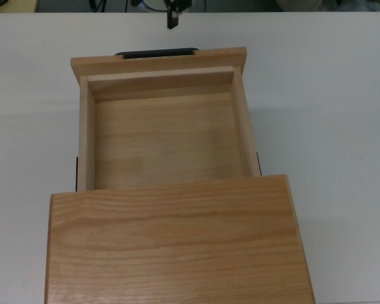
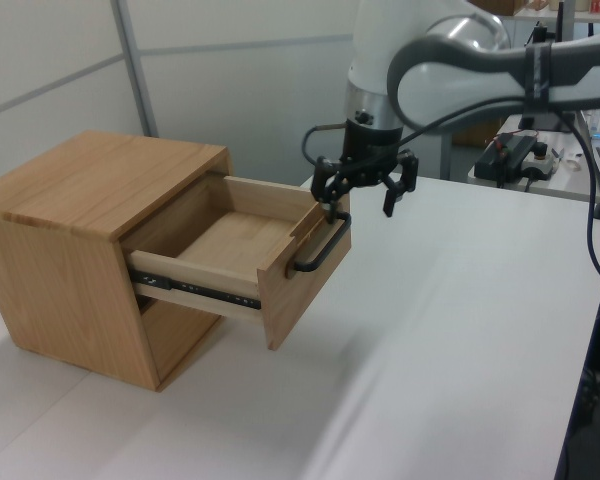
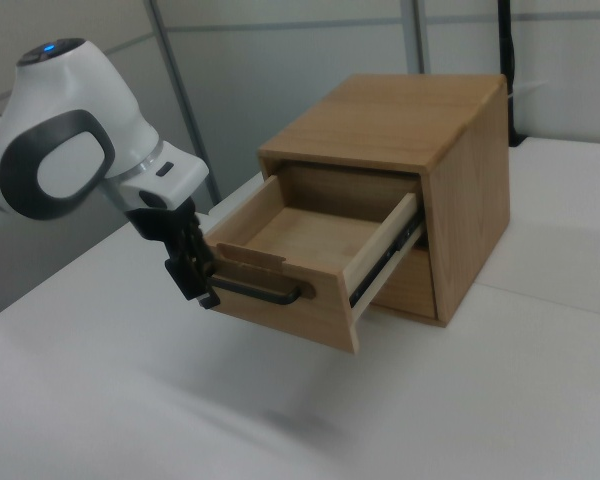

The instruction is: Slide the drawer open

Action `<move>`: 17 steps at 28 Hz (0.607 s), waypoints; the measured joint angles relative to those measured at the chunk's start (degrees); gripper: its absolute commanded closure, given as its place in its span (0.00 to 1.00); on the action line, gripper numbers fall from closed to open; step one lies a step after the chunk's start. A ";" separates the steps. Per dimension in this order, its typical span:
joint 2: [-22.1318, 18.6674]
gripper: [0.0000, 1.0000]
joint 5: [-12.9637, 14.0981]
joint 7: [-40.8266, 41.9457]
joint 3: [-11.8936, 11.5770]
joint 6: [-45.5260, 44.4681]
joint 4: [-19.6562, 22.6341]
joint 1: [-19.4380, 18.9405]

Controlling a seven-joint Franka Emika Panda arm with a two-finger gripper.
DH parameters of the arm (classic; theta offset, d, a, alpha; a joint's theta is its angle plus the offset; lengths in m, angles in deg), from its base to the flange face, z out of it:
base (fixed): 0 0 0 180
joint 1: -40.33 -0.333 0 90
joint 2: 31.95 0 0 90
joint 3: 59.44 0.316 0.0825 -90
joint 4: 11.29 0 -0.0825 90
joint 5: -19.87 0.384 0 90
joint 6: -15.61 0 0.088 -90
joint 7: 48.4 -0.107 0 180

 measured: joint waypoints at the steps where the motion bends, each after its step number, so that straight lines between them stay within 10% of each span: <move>1: 0.00 0.00 0.18 4.42 -0.03 -2.24 -0.69 0.00; 17: 0.03 0.00 0.00 40.29 -1.39 -14.96 -5.70 0.01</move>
